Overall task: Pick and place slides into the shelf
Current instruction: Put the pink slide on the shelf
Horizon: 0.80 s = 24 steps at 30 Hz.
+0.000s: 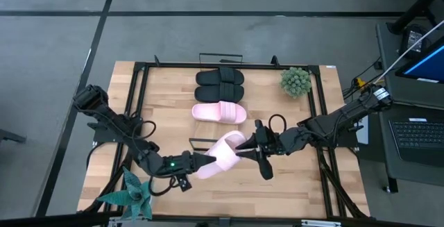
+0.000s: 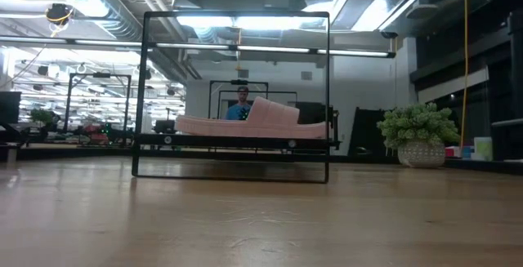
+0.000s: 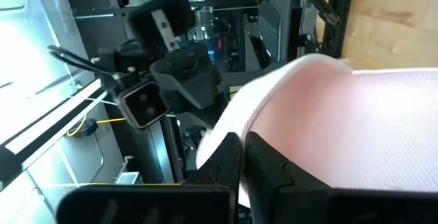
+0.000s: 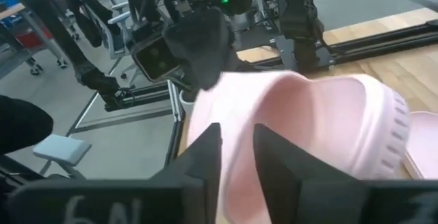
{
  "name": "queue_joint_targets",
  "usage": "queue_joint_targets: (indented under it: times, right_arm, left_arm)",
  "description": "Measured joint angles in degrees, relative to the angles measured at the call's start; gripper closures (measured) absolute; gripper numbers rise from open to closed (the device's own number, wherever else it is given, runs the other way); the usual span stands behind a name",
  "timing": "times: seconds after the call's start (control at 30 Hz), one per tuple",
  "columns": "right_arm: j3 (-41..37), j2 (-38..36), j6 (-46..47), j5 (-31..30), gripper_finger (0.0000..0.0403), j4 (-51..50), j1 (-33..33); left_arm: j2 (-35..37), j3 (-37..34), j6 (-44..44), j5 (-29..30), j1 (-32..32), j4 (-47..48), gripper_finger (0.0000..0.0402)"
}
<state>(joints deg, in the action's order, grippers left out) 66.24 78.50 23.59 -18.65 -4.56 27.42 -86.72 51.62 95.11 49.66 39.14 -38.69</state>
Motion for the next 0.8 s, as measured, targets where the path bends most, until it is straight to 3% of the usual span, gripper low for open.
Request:
queue_joint_targets:
  times: [0.23, 0.37, 0.47, 0.63, 0.8]
  right_arm:
    - [0.15, -0.12, -1.66, 0.27, 0.0269, 1.21, 0.02]
    - [0.15, -0.17, -8.93, 2.16, 0.0268, 0.92, 0.02]
    - [0.15, -0.21, -14.54, 1.97, 0.0296, 0.27, 0.0]
    - [0.15, -1.74, -17.97, 2.14, 0.0386, -0.98, -0.96]
    - [-0.29, -4.1, -16.27, 2.19, 0.0394, -7.47, -1.33]
  left_arm:
    - [0.44, 3.52, -0.07, 4.44, 3.42, -0.29, 0.0401]
    - [0.44, 4.78, 2.06, 7.23, 4.05, -0.13, 0.0401]
    - [0.6, 5.61, 2.87, 8.78, 4.06, -0.08, 0.0401]
    - [4.01, 6.38, 2.62, 8.89, 4.12, 2.61, 0.0401]
    - [9.1, 6.91, 0.39, 8.32, 4.17, 6.97, 0.0401]
